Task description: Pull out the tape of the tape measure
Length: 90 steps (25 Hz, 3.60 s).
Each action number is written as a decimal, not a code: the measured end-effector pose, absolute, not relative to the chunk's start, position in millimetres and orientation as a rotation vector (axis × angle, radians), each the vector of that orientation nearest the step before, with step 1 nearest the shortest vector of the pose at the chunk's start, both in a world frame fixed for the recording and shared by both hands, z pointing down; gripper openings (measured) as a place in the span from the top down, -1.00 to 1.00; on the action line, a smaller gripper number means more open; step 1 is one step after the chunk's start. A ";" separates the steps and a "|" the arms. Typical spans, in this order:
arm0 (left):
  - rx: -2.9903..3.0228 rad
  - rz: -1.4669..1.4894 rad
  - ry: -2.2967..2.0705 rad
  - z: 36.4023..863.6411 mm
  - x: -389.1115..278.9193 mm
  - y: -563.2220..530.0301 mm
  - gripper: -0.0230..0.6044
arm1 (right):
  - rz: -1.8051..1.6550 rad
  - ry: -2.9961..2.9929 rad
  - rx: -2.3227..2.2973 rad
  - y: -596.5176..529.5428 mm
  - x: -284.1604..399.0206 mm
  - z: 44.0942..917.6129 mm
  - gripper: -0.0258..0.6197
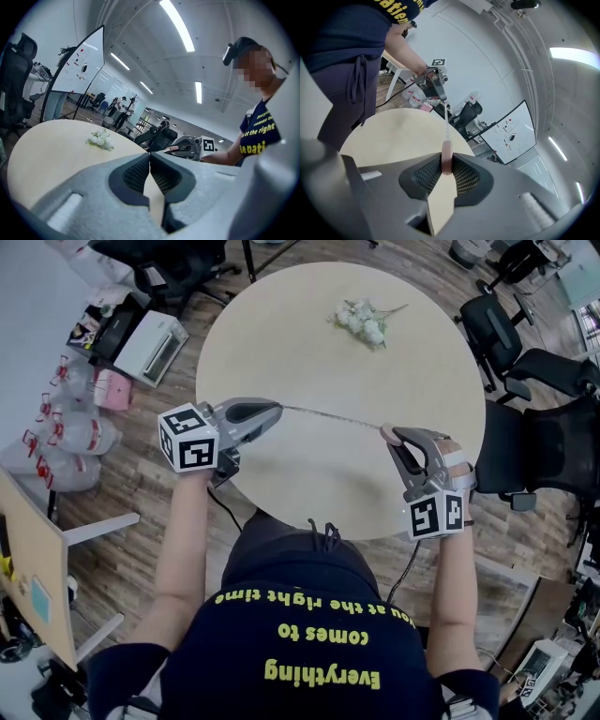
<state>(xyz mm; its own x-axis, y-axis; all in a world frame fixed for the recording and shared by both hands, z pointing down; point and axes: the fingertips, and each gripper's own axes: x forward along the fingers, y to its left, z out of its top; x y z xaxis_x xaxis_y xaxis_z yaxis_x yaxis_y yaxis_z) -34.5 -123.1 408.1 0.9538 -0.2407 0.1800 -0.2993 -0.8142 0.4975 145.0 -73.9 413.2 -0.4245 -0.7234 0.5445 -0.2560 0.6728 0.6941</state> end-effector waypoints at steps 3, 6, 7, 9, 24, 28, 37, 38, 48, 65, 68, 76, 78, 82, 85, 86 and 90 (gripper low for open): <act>2.565 0.149 -0.403 408.8 -42.6 -127.3 0.91 | -0.655 -1.980 0.759 -74.7 145.4 414.5 0.66; 2.562 0.149 -0.417 409.5 -47.1 -129.2 0.91 | -0.651 -1.973 0.760 -74.6 147.6 415.0 0.66; 2.560 0.149 -0.420 409.6 -48.2 -129.3 0.91 | -0.649 -1.971 0.762 -74.4 148.5 414.6 0.66; 2.558 0.151 -0.426 409.4 -50.6 -129.5 0.91 | -0.646 -1.968 0.768 -74.1 149.9 413.2 0.66; 2.562 0.177 -0.497 410.7 -68.6 -138.2 0.91 | -0.631 -1.932 0.792 -76.3 166.9 411.7 0.66; 2.555 0.177 -0.522 412.9 -75.9 -141.4 0.91 | -0.629 -1.925 0.797 -76.4 169.9 412.5 0.66; 2.553 0.177 -0.583 411.2 -90.2 -149.1 0.91 | -0.640 -1.901 0.822 -80.5 181.4 410.7 0.66; 2.552 0.175 -0.588 411.3 -91.5 -149.4 0.91 | -0.636 -1.899 0.824 -79.9 182.0 410.5 0.66; 2.558 0.186 -0.656 411.5 -100.9 -153.7 0.91 | -0.630 -1.880 0.838 -78.1 191.8 411.7 0.66; 2.551 0.174 -0.689 409.8 -112.0 -155.3 0.91 | -0.631 -1.866 0.852 -75.8 199.3 411.5 0.66; 2.549 0.174 -0.685 410.9 -110.6 -153.7 0.91 | -0.629 -1.868 0.852 -74.5 200.1 412.1 0.66; 2.547 0.171 -0.692 409.6 -113.7 -153.3 0.91 | -0.623 -1.866 0.850 -73.3 197.2 412.6 0.66; 2.546 0.166 -0.686 410.3 -112.9 -152.3 0.91 | -0.621 -1.868 0.849 -72.4 197.0 413.3 0.66; 2.547 0.163 -0.677 411.4 -110.9 -151.6 0.91 | -0.622 -1.875 0.843 -71.6 193.4 415.2 0.66; 2.546 0.159 -0.670 411.5 -108.7 -150.9 0.91 | -0.623 -1.880 0.841 -71.5 190.4 416.3 0.66; 2.546 0.157 -0.666 411.4 -107.5 -150.6 0.91 | -0.624 -1.881 0.839 -71.6 189.6 416.2 0.66; 2.550 0.168 -0.644 412.3 -101.1 -150.3 0.91 | -0.623 -1.884 0.838 -73.1 186.4 414.4 0.66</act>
